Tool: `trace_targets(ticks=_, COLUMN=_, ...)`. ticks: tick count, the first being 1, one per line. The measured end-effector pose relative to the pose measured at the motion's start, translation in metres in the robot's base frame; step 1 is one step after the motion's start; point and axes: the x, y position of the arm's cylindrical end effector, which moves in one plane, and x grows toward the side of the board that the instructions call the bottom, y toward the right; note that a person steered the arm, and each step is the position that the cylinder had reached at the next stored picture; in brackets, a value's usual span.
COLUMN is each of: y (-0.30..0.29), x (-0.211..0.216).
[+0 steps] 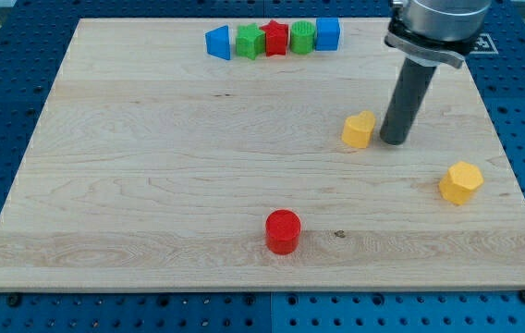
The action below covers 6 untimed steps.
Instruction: Move the heart towards the above blocks
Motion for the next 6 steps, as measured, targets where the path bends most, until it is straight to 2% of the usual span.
trace_targets(ticks=1, y=0.006, x=0.018)
trace_targets(ticks=2, y=-0.003, x=-0.018)
trace_targets(ticks=3, y=-0.005, x=-0.008)
trace_targets(ticks=4, y=-0.016, x=0.028)
trace_targets(ticks=6, y=-0.057, x=-0.014)
